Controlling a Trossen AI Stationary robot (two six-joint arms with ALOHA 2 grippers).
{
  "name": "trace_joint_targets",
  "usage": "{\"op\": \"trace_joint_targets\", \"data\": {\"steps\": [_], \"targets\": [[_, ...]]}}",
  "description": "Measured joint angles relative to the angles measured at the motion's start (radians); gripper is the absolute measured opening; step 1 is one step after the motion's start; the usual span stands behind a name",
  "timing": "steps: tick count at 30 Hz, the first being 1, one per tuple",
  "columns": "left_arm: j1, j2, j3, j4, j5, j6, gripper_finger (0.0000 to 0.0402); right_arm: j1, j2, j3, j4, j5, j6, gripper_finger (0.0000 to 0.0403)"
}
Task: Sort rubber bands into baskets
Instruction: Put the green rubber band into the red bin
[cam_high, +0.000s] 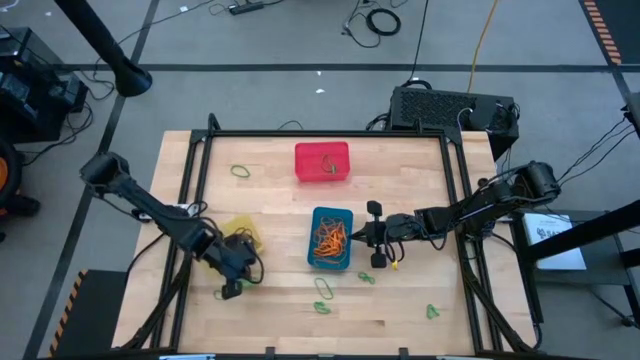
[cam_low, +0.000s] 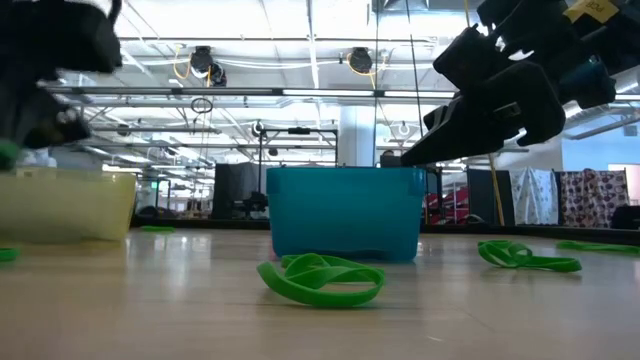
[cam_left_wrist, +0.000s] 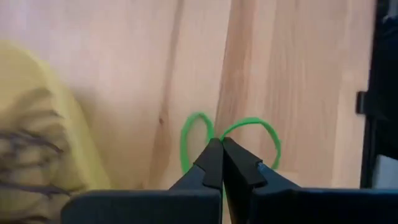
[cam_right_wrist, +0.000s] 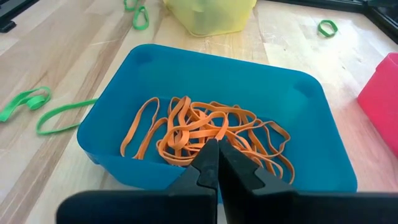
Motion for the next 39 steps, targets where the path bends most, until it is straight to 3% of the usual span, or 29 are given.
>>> {"op": "trace_joint_targets", "data": {"steps": [5, 10, 15, 20, 23, 27, 30, 33, 36, 39], "targets": [[0.047, -0.114, 0.001, 0.009, -0.220, 0.181, 0.0003, 0.000, 0.000, 0.000, 0.000, 0.000, -0.001, 0.0000], [0.180, -0.180, 0.001, 0.135, -0.459, 0.485, 0.0002, 0.000, 0.000, 0.000, -0.001, 0.000, -0.001, 0.0000], [0.406, -0.185, 0.002, 0.377, -0.512, 0.819, 0.0002, 0.000, 0.000, 0.000, -0.001, 0.005, -0.024, 0.0000], [0.705, -0.147, 0.002, 0.602, -0.384, 0.953, 0.0002, -0.001, 0.000, 0.000, -0.002, 0.007, -0.048, 0.0000], [0.889, -0.096, 0.003, 0.686, -0.213, 0.938, 0.0002, -0.002, 0.000, 0.000, -0.004, 0.015, -0.066, 0.0000], [1.080, 0.030, 0.003, 0.796, 0.056, 0.825, 0.0002, -0.003, -0.004, 0.000, -0.018, 0.163, -0.088, 0.0000], [1.153, 0.148, 0.003, 0.931, 0.154, 0.772, 0.0002, -0.004, -0.020, 0.000, -0.054, 0.242, -0.111, 0.0000], [1.190, 0.278, 0.065, 0.988, 0.170, 0.731, 0.0002, -0.005, -0.056, 0.000, -0.127, 0.279, -0.111, 0.0000], [1.205, 0.409, 0.184, 0.937, 0.190, 0.659, 0.0002, -0.005, -0.107, 0.000, -0.250, 0.354, -0.081, 0.0000], [1.200, 0.526, 0.319, 0.771, 0.256, 0.639, 0.0002, -0.005, -0.156, 0.000, -0.370, 0.422, -0.015, 0.0000]]}}
